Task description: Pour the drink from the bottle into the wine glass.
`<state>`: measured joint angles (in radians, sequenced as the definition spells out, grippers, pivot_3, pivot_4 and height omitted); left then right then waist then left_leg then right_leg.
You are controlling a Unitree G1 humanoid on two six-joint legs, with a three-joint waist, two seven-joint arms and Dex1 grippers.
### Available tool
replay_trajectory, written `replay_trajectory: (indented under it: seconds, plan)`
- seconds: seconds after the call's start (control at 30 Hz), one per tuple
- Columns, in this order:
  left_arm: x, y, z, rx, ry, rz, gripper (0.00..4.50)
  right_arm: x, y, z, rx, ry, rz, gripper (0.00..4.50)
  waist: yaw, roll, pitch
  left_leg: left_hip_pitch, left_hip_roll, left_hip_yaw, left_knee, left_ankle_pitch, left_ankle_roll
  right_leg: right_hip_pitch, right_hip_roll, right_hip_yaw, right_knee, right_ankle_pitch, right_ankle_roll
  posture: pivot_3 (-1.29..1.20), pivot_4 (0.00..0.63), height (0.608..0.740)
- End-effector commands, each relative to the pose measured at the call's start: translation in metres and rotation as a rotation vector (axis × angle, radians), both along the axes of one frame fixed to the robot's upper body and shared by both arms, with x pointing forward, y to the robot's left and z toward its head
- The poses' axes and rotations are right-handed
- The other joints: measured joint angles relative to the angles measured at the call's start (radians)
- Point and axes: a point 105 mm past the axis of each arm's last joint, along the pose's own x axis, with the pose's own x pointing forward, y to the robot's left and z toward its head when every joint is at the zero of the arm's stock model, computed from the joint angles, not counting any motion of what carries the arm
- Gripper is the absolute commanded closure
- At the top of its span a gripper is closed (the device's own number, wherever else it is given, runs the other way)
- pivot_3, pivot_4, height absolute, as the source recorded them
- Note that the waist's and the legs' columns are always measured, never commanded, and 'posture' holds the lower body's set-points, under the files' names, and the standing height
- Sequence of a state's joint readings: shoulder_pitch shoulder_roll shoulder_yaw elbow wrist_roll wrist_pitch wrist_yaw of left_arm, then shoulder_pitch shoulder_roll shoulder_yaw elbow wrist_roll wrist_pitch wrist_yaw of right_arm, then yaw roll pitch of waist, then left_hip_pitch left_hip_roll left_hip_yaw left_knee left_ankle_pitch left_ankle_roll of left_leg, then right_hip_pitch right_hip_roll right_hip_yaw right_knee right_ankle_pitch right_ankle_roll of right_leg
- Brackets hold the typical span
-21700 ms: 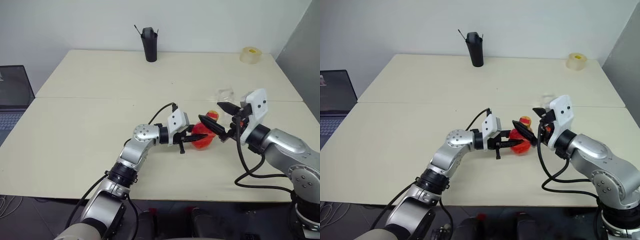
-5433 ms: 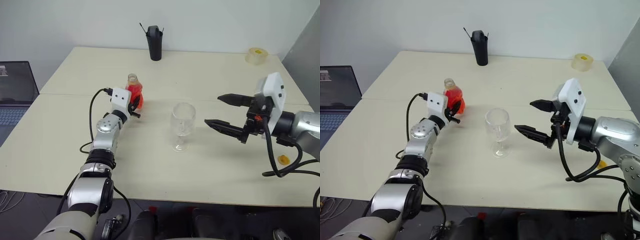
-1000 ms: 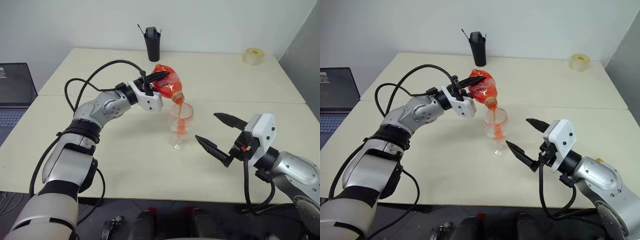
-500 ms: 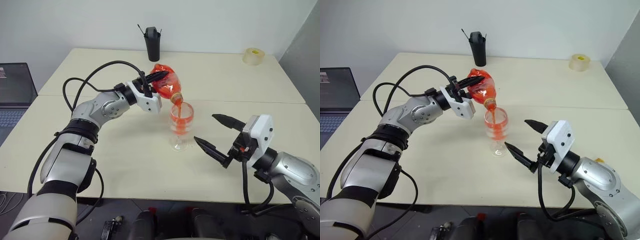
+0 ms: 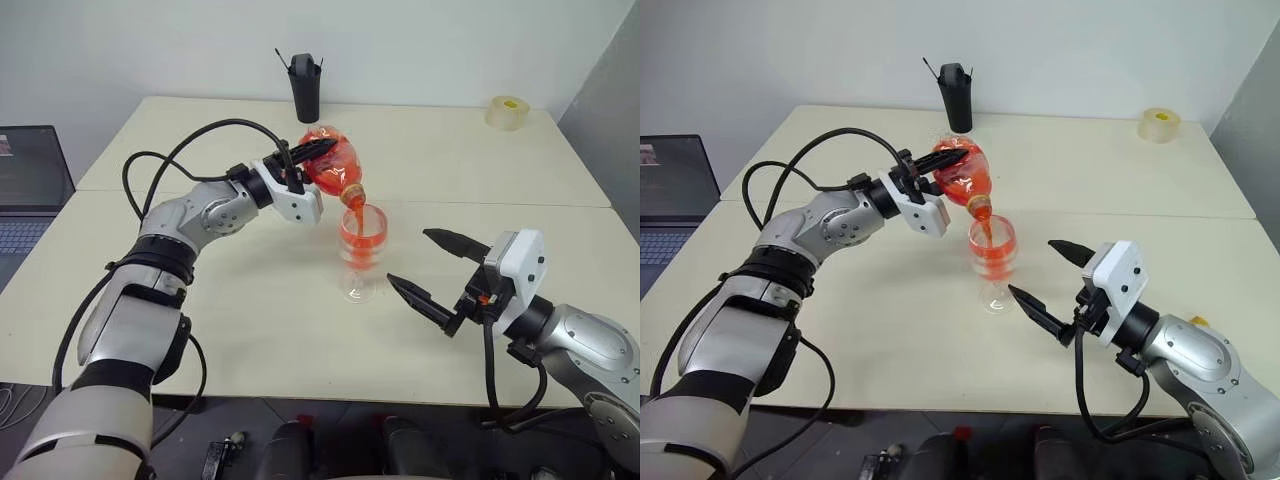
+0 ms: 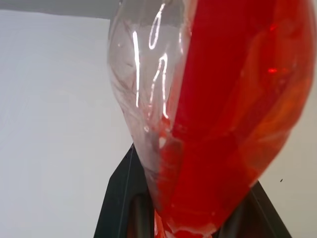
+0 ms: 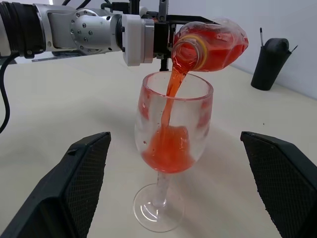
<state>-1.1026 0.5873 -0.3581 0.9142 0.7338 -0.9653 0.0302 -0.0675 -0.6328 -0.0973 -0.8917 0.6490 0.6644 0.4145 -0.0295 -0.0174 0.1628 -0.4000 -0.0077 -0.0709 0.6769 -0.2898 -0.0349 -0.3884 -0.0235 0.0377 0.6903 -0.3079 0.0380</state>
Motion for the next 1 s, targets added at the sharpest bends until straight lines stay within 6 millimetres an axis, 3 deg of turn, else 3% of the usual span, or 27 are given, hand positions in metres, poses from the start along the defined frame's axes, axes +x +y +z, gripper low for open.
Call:
replay_trajectory:
  seconds: [0.03, 1.0]
  plan:
    - [-0.0046, -0.0044, 0.027, -0.029, -0.088, -0.028, 3.6, -0.0042, 0.0016, 0.0102, -0.003, -0.056, 0.017, 0.0, 0.0, 0.0, 0.0, 0.0, 0.0, 0.0, 0.0, 0.0, 0.0, 0.0, 0.0, 0.0, 0.0, 0.0, 0.0, 0.0, 0.15, 0.74]
    - [-0.0048, -0.0043, 0.0243, -0.036, -0.092, -0.028, 3.6, -0.0029, 0.0012, 0.0132, -0.004, -0.064, 0.018, 0.0, 0.0, 0.0, 0.0, 0.0, 0.0, 0.0, 0.0, 0.0, 0.0, 0.0, 0.0, 0.0, 0.001, 0.0, 0.0, 0.0, 0.15, 0.74]
